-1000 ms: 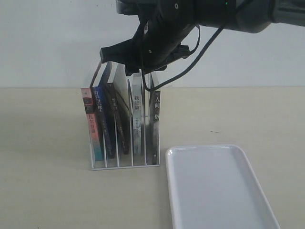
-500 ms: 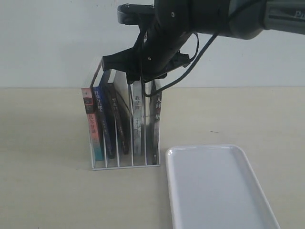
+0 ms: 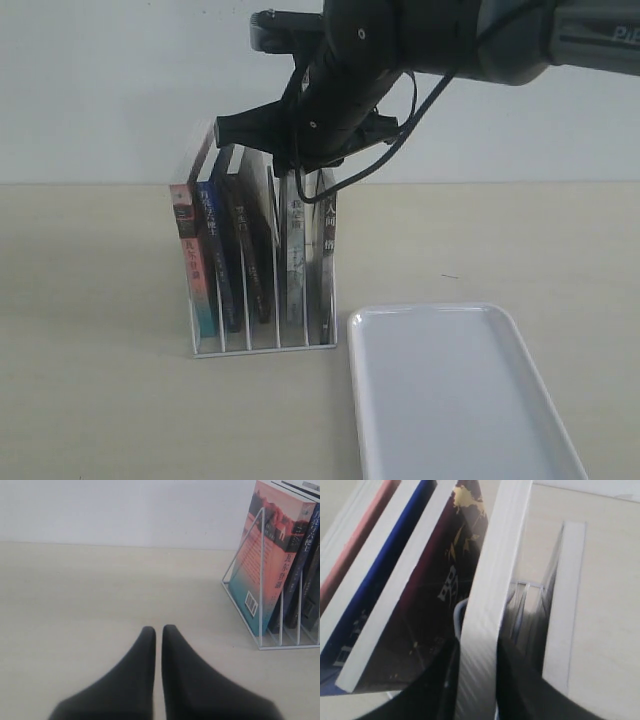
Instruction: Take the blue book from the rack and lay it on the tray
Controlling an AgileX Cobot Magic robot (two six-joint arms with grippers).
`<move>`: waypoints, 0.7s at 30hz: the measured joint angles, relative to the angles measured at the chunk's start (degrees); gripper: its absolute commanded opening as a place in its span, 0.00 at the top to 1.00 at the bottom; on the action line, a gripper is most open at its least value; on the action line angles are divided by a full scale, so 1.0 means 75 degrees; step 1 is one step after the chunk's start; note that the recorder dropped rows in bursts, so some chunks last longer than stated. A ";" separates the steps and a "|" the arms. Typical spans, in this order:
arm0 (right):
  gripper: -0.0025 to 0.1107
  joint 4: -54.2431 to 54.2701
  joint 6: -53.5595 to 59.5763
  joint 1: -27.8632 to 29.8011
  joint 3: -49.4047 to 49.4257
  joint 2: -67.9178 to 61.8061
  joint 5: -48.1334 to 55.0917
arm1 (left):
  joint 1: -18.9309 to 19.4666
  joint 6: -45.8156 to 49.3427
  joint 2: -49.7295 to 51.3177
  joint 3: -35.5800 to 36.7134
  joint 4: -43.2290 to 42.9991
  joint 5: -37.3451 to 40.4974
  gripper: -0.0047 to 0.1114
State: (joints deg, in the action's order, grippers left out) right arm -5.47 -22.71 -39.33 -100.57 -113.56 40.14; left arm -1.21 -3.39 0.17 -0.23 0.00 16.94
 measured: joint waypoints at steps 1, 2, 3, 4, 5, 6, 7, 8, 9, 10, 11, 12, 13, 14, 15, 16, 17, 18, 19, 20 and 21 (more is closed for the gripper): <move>0.98 -0.0001 0.0000 0.0000 0.0000 0.0000 -0.0003 | 0.0000 0.0000 0.0000 0.0000 0.0000 0.0000 0.92; 0.98 -0.0001 0.0000 0.0000 0.0000 0.0000 -0.0003 | 0.0000 0.0000 0.0000 0.0000 0.0000 0.0000 0.92; 0.98 -0.0001 0.0000 0.0000 0.0000 0.0000 -0.0003 | 0.0000 0.0000 0.0000 0.0000 0.0000 0.0000 0.92; 0.98 -0.0001 0.0000 0.0000 0.0000 0.0000 -0.0003 | 0.0000 0.0000 0.0000 0.0000 0.0000 0.0000 0.92; 0.98 0.0013 0.0000 0.0000 0.0000 0.0000 -0.0003 | 0.0000 0.0000 0.0000 0.0000 0.0000 0.0000 0.92; 0.98 0.0013 0.0000 0.0000 0.0000 0.0000 -0.0003 | 0.0000 0.0000 0.0000 0.0000 0.0000 0.0000 0.92; 0.98 0.0013 0.0000 0.0000 0.0000 0.0000 -0.0003 | 0.0000 0.0000 0.0000 0.0000 0.0000 0.0000 0.92; 0.98 0.0013 0.0000 0.0000 -0.0036 0.0000 0.0016 | 0.0000 0.0000 0.0000 0.0000 0.0000 0.0000 0.92; 0.98 0.0013 0.0000 0.0000 -0.0054 0.0000 0.0059 | 0.0000 0.0000 0.0000 0.0000 0.0000 0.0000 0.92; 0.98 0.0013 0.0000 0.0000 -0.0083 0.0000 0.0089 | 0.0000 0.0000 0.0000 0.0000 0.0000 0.0000 0.92; 0.98 0.0013 0.0000 0.0000 -0.0128 0.0000 0.0181 | 0.0000 0.0000 0.0000 0.0000 0.0000 0.0000 0.92; 0.98 0.0013 0.0000 0.0000 -0.0180 0.0035 0.0249 | 0.0000 0.0000 0.0000 0.0000 0.0000 0.0000 0.92; 0.98 0.0049 0.0000 0.0000 -0.0215 0.0084 0.0367 | 0.0000 0.0000 0.0000 0.0000 0.0000 0.0000 0.92; 0.98 0.0068 0.0000 0.0000 -0.0247 0.0165 0.0465 | 0.0000 0.0000 0.0000 0.0000 0.0000 0.0000 0.92; 0.98 0.0083 0.0000 0.0000 -0.0285 0.0240 0.0539 | 0.0000 0.0000 0.0000 0.0000 0.0000 0.0000 0.92; 0.98 0.0081 0.0000 0.0000 -0.0308 0.0362 0.0591 | 0.0000 0.0000 0.0000 0.0000 0.0000 0.0000 0.92; 0.98 0.0081 0.0000 0.0000 -0.0340 0.0492 0.0616 | 0.0000 0.0000 0.0000 0.0000 0.0000 0.0000 0.92; 0.98 0.0081 0.0000 0.0000 -0.0360 0.0601 0.0616 | 0.0000 0.0000 0.0000 0.0000 0.0000 0.0000 0.92; 0.98 0.0066 0.0000 0.0000 -0.0380 0.0740 0.0616 | 0.0000 0.0000 0.0000 0.0000 0.0000 0.0000 0.92; 0.98 0.0049 0.0000 0.0000 -0.0384 0.0872 0.0616 | 0.0000 0.0000 0.0000 0.0000 0.0000 0.0000 0.92; 0.98 0.0049 0.0000 0.0000 -0.0398 0.0972 0.0616 | 0.0000 0.0000 0.0000 0.0000 0.0000 0.0000 0.92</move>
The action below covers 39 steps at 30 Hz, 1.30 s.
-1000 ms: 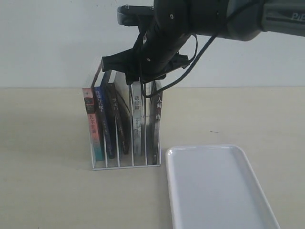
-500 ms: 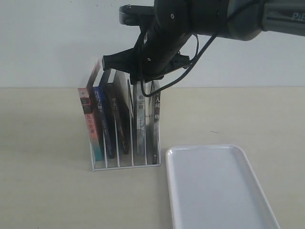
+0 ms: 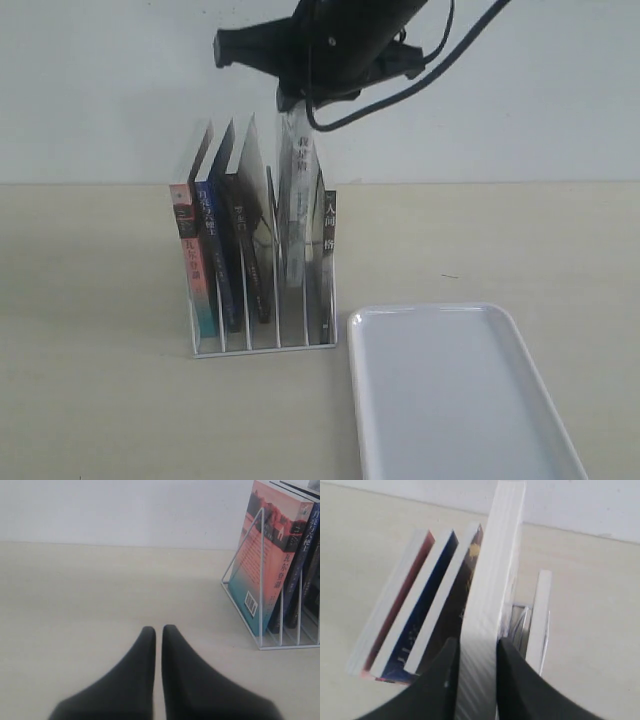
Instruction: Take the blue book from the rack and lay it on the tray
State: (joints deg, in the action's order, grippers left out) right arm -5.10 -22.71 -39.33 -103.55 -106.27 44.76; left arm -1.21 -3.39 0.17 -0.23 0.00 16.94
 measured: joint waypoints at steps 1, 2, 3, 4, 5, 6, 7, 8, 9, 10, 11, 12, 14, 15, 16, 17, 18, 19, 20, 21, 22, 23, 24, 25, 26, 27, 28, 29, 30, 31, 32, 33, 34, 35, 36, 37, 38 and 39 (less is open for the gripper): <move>0.98 -0.0014 0.0000 0.0014 -0.0017 0.0110 0.0000 | 0.0000 0.0000 0.0000 0.0000 0.0000 0.0000 0.92; 0.98 -0.0014 0.0000 0.0014 -0.0032 0.0232 0.0000 | 0.0000 0.0000 0.0000 0.0000 0.0000 0.0000 0.92; 0.98 -0.0014 0.0000 0.0014 -0.0032 0.0323 0.0000 | 0.0000 0.0000 0.0000 0.0000 0.0000 0.0000 0.92; 0.98 -0.0029 0.0000 0.0014 -0.0032 0.0389 0.0000 | 0.0000 0.0000 0.0000 0.0000 0.0000 0.0000 0.92; 0.98 -0.0029 0.0000 0.0025 -0.0032 0.0463 0.0000 | 0.0000 0.0000 0.0000 0.0000 0.0000 0.0000 0.92; 0.98 -0.0029 0.0000 0.0025 -0.0032 0.0519 0.0000 | 0.0000 0.0000 0.0000 0.0000 0.0000 0.0000 0.92; 0.98 -0.0029 0.0000 0.0025 -0.0032 0.0558 0.0000 | 0.0000 0.0000 0.0000 0.0000 0.0000 0.0000 0.92; 0.98 -0.0029 0.0000 0.0025 -0.0032 0.0610 0.0000 | 0.0000 0.0000 0.0000 0.0000 0.0000 0.0000 0.92; 0.98 -0.0029 0.0000 0.0025 -0.0032 0.0639 0.0000 | 0.0000 0.0000 0.0000 0.0000 0.0000 0.0000 0.92; 0.98 -0.0029 0.0000 0.0025 -0.0032 0.0656 0.0022 | 0.0000 0.0000 0.0000 0.0000 0.0000 0.0000 0.92; 0.98 -0.0029 0.0000 0.0025 -0.0032 0.0660 0.0038 | 0.0000 0.0000 0.0000 0.0000 0.0000 0.0000 0.92; 0.98 -0.0010 0.0000 0.0025 -0.0032 0.0670 0.0056 | 0.0000 0.0000 0.0000 0.0000 0.0000 0.0000 0.92; 0.98 -0.0014 0.0000 0.0025 -0.0032 0.0670 0.0104 | 0.0000 0.0000 0.0000 0.0000 0.0000 0.0000 0.92; 0.98 0.0001 0.0000 0.0025 -0.0032 0.0670 0.0121 | 0.0000 0.0000 0.0000 0.0000 0.0000 0.0000 0.92; 0.98 0.0001 0.0000 0.0025 -0.0032 0.0657 0.0153 | 0.0000 0.0000 0.0000 0.0000 0.0000 0.0000 0.92; 0.98 0.0001 0.0000 0.0025 -0.0032 0.0640 0.0150 | 0.0000 0.0000 0.0000 0.0000 0.0000 0.0000 0.92; 0.98 0.0001 0.0000 0.0025 -0.0032 0.0626 0.0150 | 0.0000 0.0000 0.0000 0.0000 0.0000 0.0000 0.92; 0.98 0.0001 0.0000 0.0025 -0.0032 0.0610 0.0150 | 0.0000 0.0000 0.0000 0.0000 0.0000 0.0000 0.92; 0.98 0.0001 -0.0014 0.0025 -0.0032 0.0570 0.0171 | 0.0000 0.0000 0.0000 0.0000 0.0000 0.0000 0.92; 0.98 0.0001 -0.0014 0.0025 -0.0032 0.0552 0.0171 | 0.0000 0.0000 0.0000 0.0000 0.0000 0.0000 0.92; 0.98 0.0001 -0.0014 0.0025 -0.0032 0.0503 0.0171 | 0.0000 0.0000 0.0000 0.0000 0.0000 0.0000 0.92; 0.98 0.0001 -0.0038 0.0025 -0.0032 0.0453 0.0171 | 0.0000 0.0000 0.0000 0.0000 0.0000 0.0000 0.92; 0.98 0.0001 -0.0038 0.0025 -0.0032 0.0372 0.0187 | 0.0000 0.0000 0.0000 0.0000 0.0000 0.0000 0.92; 0.98 0.0001 -0.0038 0.0025 -0.0032 0.0308 0.0187 | 0.0000 0.0000 0.0000 0.0000 0.0000 0.0000 0.92; 0.98 0.0001 -0.0053 0.0025 -0.0032 0.0203 0.0202 | 0.0000 0.0000 0.0000 0.0000 0.0000 0.0000 0.92; 0.98 0.0001 -0.0068 0.0025 -0.0032 0.0126 0.0202 | 0.0000 0.0000 0.0000 0.0000 0.0000 0.0000 0.92; 0.98 0.0001 -0.0068 0.0025 -0.0032 0.0033 0.0202 | 0.0000 0.0000 0.0000 0.0000 0.0000 0.0000 0.92; 0.98 0.0001 -0.0107 0.0025 -0.0032 -0.0062 0.0202 | 0.0000 0.0000 0.0000 0.0000 0.0000 0.0000 0.92; 0.98 0.0001 -0.0146 0.0025 -0.0032 -0.0134 0.0216 | 0.0000 0.0000 0.0000 0.0000 0.0000 0.0000 0.92; 0.98 0.0016 -0.0184 0.0025 -0.0032 -0.0220 0.0216 | 0.0000 0.0000 0.0000 0.0000 0.0000 0.0000 0.92; 0.98 0.0030 -0.0215 0.0025 -0.0032 -0.0305 0.0216 | 0.0000 0.0000 0.0000 0.0000 0.0000 0.0000 0.92; 0.98 0.0045 -0.0245 0.0025 -0.0032 -0.0378 0.0216 | 0.0000 0.0000 0.0000 0.0000 0.0000 0.0000 0.92; 0.98 0.0045 -0.0260 0.0025 -0.0032 -0.0451 0.0216 | 0.0000 0.0000 0.0000 0.0000 0.0000 0.0000 0.92; 0.98 0.0055 -0.0260 0.0025 -0.0032 -0.0511 0.0202 | 0.0000 0.0000 0.0000 0.0000 0.0000 0.0000 0.92; 0.98 0.0055 -0.0260 0.0025 -0.0032 -0.0557 0.0183 | 0.0000 0.0000 0.0000 0.0000 0.0000 0.0000 0.92; 0.98 0.0055 -0.0273 0.0025 -0.0032 -0.0597 0.0150 | 0.0000 0.0000 0.0000 0.0000 0.0000 0.0000 0.92; 0.98 0.0055 -0.0273 0.0007 -0.0032 -0.0645 0.0128 | 0.0000 0.0000 0.0000 0.0000 0.0000 0.0000 0.92; 0.98 0.0055 -0.0273 -0.0005 -0.0032 -0.0673 0.0110 | 0.0000 0.0000 0.0000 0.0000 0.0000 0.0000 0.92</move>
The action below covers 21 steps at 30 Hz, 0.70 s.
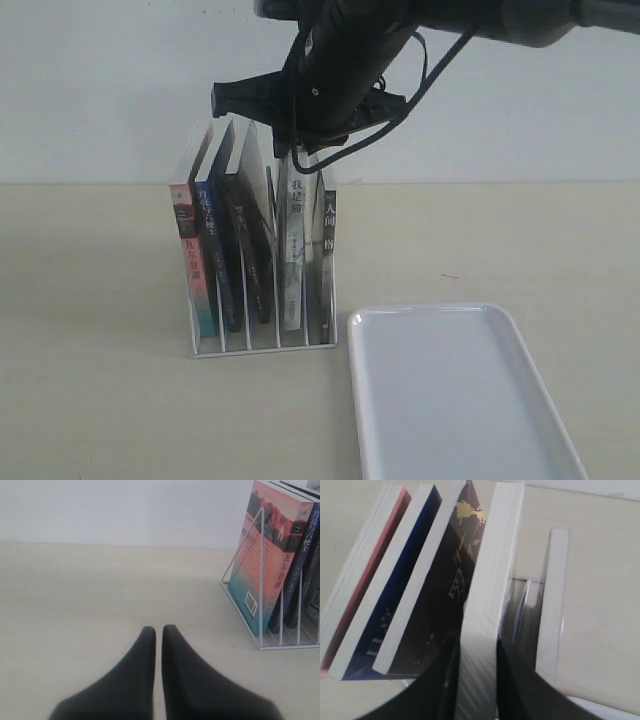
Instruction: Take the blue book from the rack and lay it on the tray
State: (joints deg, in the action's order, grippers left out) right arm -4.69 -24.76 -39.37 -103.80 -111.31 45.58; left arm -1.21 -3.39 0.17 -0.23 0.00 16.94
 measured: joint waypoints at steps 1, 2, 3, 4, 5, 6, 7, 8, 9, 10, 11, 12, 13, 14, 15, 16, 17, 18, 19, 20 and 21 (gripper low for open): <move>0.98 0.0000 0.0000 -0.0005 0.0000 -0.0028 -0.0010 | 0.0000 0.0000 0.0000 0.0000 0.0000 0.0000 0.92; 0.98 0.0000 0.0000 -0.0018 0.0000 -0.0047 -0.0029 | 0.0000 0.0000 0.0000 0.0000 0.0000 0.0000 0.92; 0.98 -0.0017 0.0000 -0.0018 0.0000 -0.0080 -0.0045 | 0.0000 0.0000 0.0000 0.0000 0.0000 0.0000 0.92; 0.98 -0.0017 0.0000 -0.0018 0.0000 -0.0094 -0.0062 | 0.0000 0.0000 0.0000 0.0000 0.0000 0.0000 0.92; 0.98 -0.0028 0.0000 -0.0021 0.0000 -0.0124 -0.0062 | 0.0000 0.0000 0.0000 0.0000 0.0000 0.0000 0.92; 0.98 -0.0049 0.0000 -0.0021 0.0000 -0.0166 -0.0081 | 0.0000 0.0000 0.0000 0.0000 0.0000 0.0000 0.92; 0.98 -0.0049 0.0000 -0.0021 0.0000 -0.0196 -0.0095 | 0.0000 0.0000 0.0000 0.0000 0.0000 0.0000 0.92; 0.98 -0.0092 0.0000 -0.0037 0.0000 -0.0233 -0.0153 | 0.0000 0.0000 0.0000 0.0000 0.0000 0.0000 0.92; 0.97 -0.0106 0.0000 -0.0054 0.0000 -0.0233 -0.0164 | 0.0000 0.0000 0.0000 0.0000 0.0000 0.0000 0.92; 0.95 -0.0106 0.0000 -0.0053 0.0000 -0.0233 -0.0170 | 0.0000 0.0000 0.0000 0.0000 0.0000 0.0000 0.92; 0.85 -0.0106 0.0000 -0.0057 0.0000 -0.0233 -0.0170 | 0.0000 0.0000 0.0000 0.0000 0.0000 0.0000 0.92; 0.78 -0.0106 0.0000 -0.0057 0.0000 -0.0239 -0.0170 | 0.0000 0.0000 0.0000 0.0000 0.0000 0.0000 0.92; 0.65 -0.0106 0.0000 -0.0057 0.0000 -0.0239 -0.0170 | 0.0000 0.0000 0.0000 0.0000 0.0000 0.0000 0.92; 0.62 -0.0106 0.0000 -0.0057 0.0000 -0.0239 -0.0204 | 0.0000 0.0000 0.0000 0.0000 0.0000 0.0000 0.92; 0.60 -0.0106 0.0000 -0.0070 -0.0014 -0.0239 -0.0287 | 0.0000 0.0000 0.0000 0.0000 0.0000 0.0000 0.92; 0.60 -0.0091 0.0000 -0.0074 -0.0045 -0.0239 -0.0425 | 0.0000 0.0000 0.0000 0.0000 0.0000 0.0000 0.92; 0.60 -0.0091 0.0000 -0.0074 -0.0063 -0.0239 -0.0468 | 0.0000 0.0000 0.0000 0.0000 0.0000 0.0000 0.92; 0.60 -0.0091 0.0000 -0.0074 -0.0069 -0.0239 -0.0480 | 0.0000 0.0000 0.0000 0.0000 0.0000 0.0000 0.92; 0.60 -0.0091 0.0000 -0.0074 -0.0069 -0.0239 -0.0480 | 0.0000 0.0000 0.0000 0.0000 0.0000 0.0000 0.92; 0.60 -0.0091 0.0000 -0.0074 -0.0069 -0.0239 -0.0480 | 0.0000 0.0000 0.0000 0.0000 0.0000 0.0000 0.92; 0.60 -0.0075 0.0000 -0.0074 -0.0069 -0.0239 -0.0480 | 0.0000 0.0000 0.0000 0.0000 0.0000 0.0000 0.92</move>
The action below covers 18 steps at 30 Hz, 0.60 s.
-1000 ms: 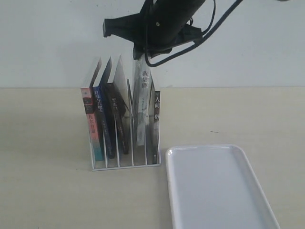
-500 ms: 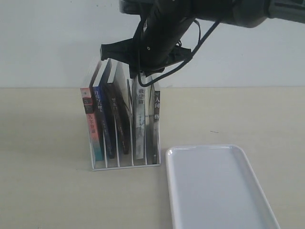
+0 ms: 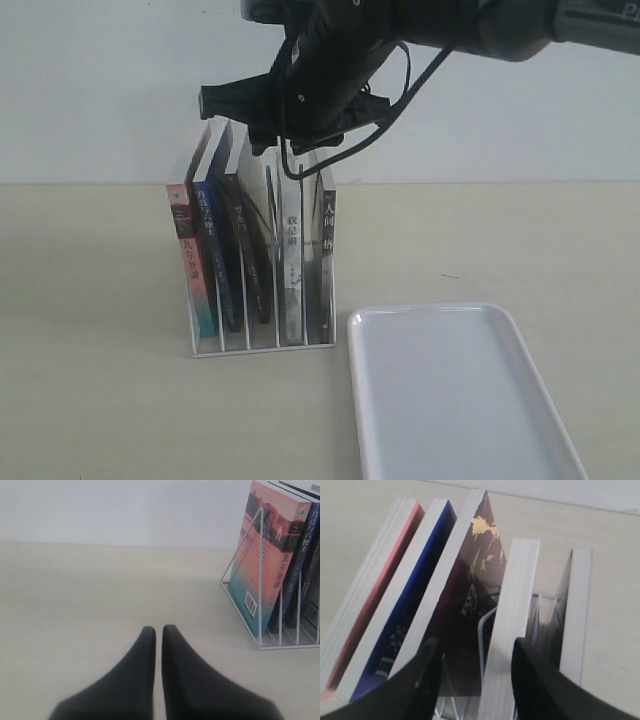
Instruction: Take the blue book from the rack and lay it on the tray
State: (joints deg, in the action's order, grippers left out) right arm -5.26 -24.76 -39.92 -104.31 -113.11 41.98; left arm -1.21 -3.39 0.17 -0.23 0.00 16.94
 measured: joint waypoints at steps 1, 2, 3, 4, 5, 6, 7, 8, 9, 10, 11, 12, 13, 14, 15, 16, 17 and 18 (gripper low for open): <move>0.60 0.0000 0.0000 0.0000 0.0000 0.0000 -0.0015 | 0.0000 0.0000 0.0000 0.0000 0.0000 0.0000 0.92; 0.60 0.0018 0.0000 0.0000 0.0000 0.0000 -0.0015 | 0.0000 0.0000 0.0000 0.0000 0.0000 0.0000 0.92; 0.60 0.0018 0.0000 0.0000 0.0000 0.0014 -0.0027 | 0.0000 0.0000 0.0000 0.0000 0.0000 0.0000 0.92; 0.60 0.0018 0.0035 -0.0013 0.0000 0.0054 -0.0043 | 0.0000 0.0000 0.0000 0.0000 0.0000 0.0000 0.92; 0.60 0.0018 0.0059 -0.0013 0.0000 0.0109 -0.0043 | 0.0000 0.0000 0.0000 0.0000 0.0000 0.0000 0.92; 0.60 0.0018 0.0161 -0.0013 0.0000 0.0297 -0.0101 | 0.0000 0.0000 0.0000 0.0000 0.0000 0.0000 0.92; 0.60 0.0018 0.0211 -0.0013 0.0000 0.0392 -0.0114 | 0.0000 0.0000 0.0000 0.0000 0.0000 0.0000 0.92; 0.60 0.0018 0.0264 -0.0013 0.0000 0.0656 -0.0133 | 0.0000 0.0000 0.0000 0.0000 0.0000 0.0000 0.92; 0.60 0.0018 0.0264 -0.0013 0.0000 0.0789 -0.0177 | 0.0000 0.0000 0.0000 0.0000 0.0000 0.0000 0.92; 0.60 0.0018 0.0278 -0.0013 0.0000 0.1031 -0.0233 | 0.0000 0.0000 0.0000 0.0000 0.0000 0.0000 0.92; 0.64 0.0018 0.0293 -0.0030 -0.0014 0.1110 -0.0284 | 0.0000 0.0000 0.0000 0.0000 0.0000 0.0000 0.92; 0.68 -0.0003 0.0293 -0.0168 -0.0013 0.1242 -0.0413 | 0.0000 0.0000 0.0000 0.0000 0.0000 0.0000 0.92; 0.78 -0.0042 0.0308 -0.0250 -0.0013 0.1258 -0.0486 | 0.0000 0.0000 0.0000 0.0000 0.0000 0.0000 0.92; 0.82 -0.0123 0.0324 -0.0496 -0.0030 0.1243 -0.0656 | 0.0000 0.0000 0.0000 0.0000 0.0000 0.0000 0.92; 0.80 -0.0211 0.0383 -0.0696 -0.0030 0.1132 -0.0814 | 0.0000 0.0000 0.0000 0.0000 0.0000 0.0000 0.92; 0.72 -0.0213 0.0383 -0.0764 -0.0030 0.1059 -0.0898 | 0.0000 0.0000 0.0000 0.0000 0.0000 0.0000 0.92; 0.67 -0.0231 0.0398 -0.0799 -0.0030 0.0907 -0.0968 | 0.0000 0.0000 0.0000 0.0000 0.0000 0.0000 0.92; 0.64 -0.0243 0.0398 -0.0799 -0.0030 0.0828 -0.0981 | 0.0000 0.0000 0.0000 0.0000 0.0000 0.0000 0.92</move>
State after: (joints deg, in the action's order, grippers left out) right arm -7.08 -21.77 -45.92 -104.54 -106.90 34.62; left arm -1.21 -3.39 0.17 -0.23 0.00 16.94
